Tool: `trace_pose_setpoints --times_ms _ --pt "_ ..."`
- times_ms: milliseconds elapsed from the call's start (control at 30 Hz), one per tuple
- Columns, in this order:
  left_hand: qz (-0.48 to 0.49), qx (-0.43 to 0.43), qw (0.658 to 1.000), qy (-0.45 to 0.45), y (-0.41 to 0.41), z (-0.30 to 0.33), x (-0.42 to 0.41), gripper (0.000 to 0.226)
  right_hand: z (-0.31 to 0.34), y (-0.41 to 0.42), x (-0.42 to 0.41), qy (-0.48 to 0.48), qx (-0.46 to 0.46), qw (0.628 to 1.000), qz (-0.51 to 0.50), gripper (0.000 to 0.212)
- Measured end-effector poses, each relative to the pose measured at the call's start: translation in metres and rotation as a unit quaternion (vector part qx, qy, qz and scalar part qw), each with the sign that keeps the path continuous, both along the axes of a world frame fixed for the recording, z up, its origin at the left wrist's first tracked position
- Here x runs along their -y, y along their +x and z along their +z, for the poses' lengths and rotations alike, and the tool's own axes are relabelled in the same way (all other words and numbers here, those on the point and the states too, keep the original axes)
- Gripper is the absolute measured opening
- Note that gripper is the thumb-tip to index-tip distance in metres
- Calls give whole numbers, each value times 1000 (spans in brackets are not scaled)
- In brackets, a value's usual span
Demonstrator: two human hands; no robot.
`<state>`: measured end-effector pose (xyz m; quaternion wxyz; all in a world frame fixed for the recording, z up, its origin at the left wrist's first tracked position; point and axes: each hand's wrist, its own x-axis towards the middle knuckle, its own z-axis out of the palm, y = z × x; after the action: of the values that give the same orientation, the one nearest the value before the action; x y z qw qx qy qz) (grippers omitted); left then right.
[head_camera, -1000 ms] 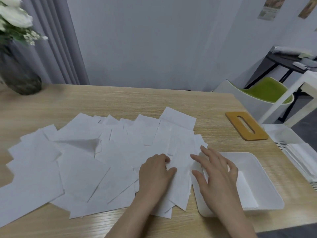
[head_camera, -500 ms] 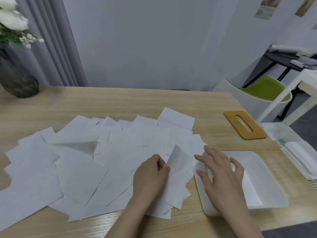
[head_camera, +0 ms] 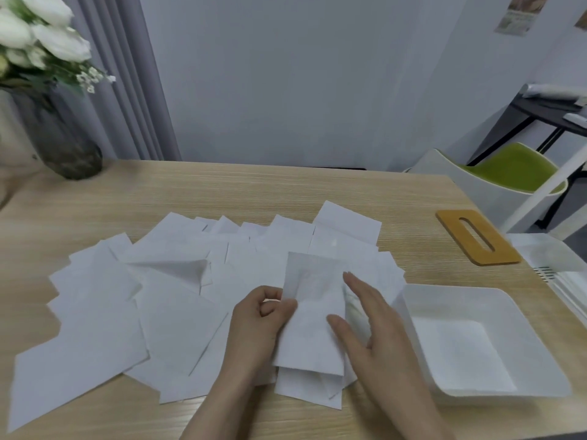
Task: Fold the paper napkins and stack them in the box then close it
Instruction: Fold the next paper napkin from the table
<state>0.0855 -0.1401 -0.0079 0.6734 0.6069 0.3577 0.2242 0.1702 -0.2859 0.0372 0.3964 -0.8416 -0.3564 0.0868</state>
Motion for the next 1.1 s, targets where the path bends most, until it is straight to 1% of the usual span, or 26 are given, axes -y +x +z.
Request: trace_pose_setpoints --times_ms 67,133,167,233,333,433,500,567,600,667,700,733,767,800,833,867,900,1000,1100 --pt "17 15 999 -36 -5 3 -4 4 -3 -7 -11 32 -126 991 -17 67" --pt "32 26 997 -61 -10 5 -9 8 -5 -8 -20 52 -216 974 -41 74" --pt "40 26 997 -64 -12 5 -11 9 -6 -8 -23 57 -246 966 -50 72" --pt "55 22 996 -66 -17 5 -15 10 -7 -7 -29 73 -302 949 -60 62" --pt "56 16 996 -66 -23 5 -17 11 -9 -9 -37 108 -339 932 -67 46" --pt "37 5 998 -45 -26 5 -17 12 -11 -14 -46 127 -351 926 -63 41" --pt "31 -8 999 -26 -28 4 -17 14 -14 -16 -51 123 -352 926 -53 38" --pt "36 -14 999 -16 -31 3 -19 18 -20 -16 -55 111 -313 942 -56 34" --pt "41 -15 999 -16 -32 3 -20 19 -23 -14 -56 101 -264 957 -65 31" --pt "52 -13 998 -25 -34 2 -23 18 -30 -8 -56 49 -112 989 -81 30" --pt "55 -8 998 -33 -35 2 -24 16 -32 -3 -55 9 -31 996 -84 32" --pt "57 -1 998 -41 -36 4 -25 15 -34 3 -54 -38 31 995 -86 35" --pt "58 1 997 -44 -36 4 -25 21 -36 8 -53 -94 67 990 -82 36" --pt "59 3 997 -47 -37 4 -26 23 -38 12 -52 -154 83 982 -73 38" --pt "62 1 997 -44 -37 3 -27 19 -41 16 -50 -209 88 972 -61 40" --pt "65 -2 997 -43 -37 3 -27 12 -44 17 -49 -250 86 963 -50 45" --pt "67 -8 997 -40 -37 1 -28 14 -47 18 -47 -277 80 956 -45 50" --pt "70 -21 997 -40 -37 -2 -29 20 -52 18 -46 -324 79 941 -51 63" --pt "65 -26 997 -36 -37 -3 -28 21 -53 17 -47 -331 73 939 -54 71"
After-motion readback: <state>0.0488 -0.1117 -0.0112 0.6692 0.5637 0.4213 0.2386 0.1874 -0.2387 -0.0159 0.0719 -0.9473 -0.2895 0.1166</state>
